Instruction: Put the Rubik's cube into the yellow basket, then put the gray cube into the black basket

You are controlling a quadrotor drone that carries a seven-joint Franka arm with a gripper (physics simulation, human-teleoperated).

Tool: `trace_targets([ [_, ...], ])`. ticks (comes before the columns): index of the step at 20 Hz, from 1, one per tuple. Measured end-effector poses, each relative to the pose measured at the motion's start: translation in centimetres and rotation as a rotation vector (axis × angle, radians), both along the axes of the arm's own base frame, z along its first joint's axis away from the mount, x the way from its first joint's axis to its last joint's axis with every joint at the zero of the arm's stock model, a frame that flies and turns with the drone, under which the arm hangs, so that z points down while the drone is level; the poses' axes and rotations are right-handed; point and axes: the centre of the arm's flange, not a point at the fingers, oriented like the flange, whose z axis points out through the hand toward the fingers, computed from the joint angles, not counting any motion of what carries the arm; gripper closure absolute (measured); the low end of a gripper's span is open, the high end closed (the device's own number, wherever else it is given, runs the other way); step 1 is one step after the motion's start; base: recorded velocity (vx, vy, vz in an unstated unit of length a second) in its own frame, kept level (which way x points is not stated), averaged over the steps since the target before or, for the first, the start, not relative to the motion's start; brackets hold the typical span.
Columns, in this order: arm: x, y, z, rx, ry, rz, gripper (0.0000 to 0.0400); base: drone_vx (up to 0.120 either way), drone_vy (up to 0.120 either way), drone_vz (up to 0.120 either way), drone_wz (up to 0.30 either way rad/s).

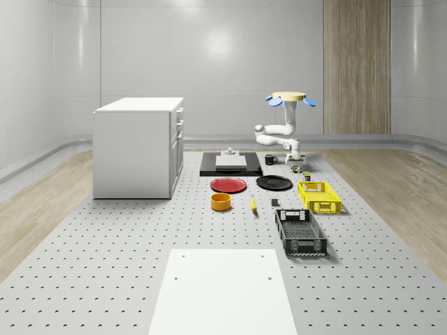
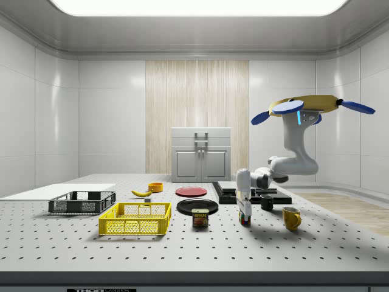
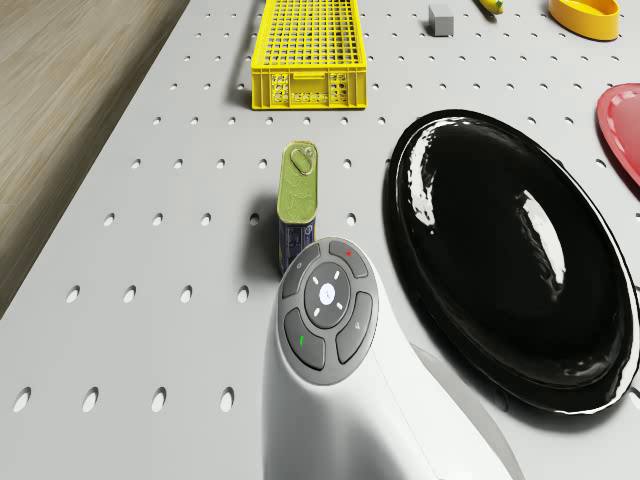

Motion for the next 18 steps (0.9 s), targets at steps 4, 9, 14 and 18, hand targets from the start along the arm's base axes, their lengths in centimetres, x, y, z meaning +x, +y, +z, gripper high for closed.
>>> trace_targets([
  [4, 0.00, 0.00, 0.13, 0.000, 0.000, 0.000, 0.0085, 0.000, 0.000, 0.000, 0.000],
  [9, 0.00, 0.01, 0.20, -0.002, 0.001, 0.005, 0.0113, 0.000, 0.000, 0.000, 0.000],
  [14, 0.00, 0.02, 0.22, 0.000, 0.001, -0.005, 0.0112, 0.000, 0.000, 0.000, 0.000],
  [18, 0.01, 0.04, 0.22, 0.003, 0.000, -0.009, 0.0112, 0.000, 0.000, 0.000, 0.000],
])
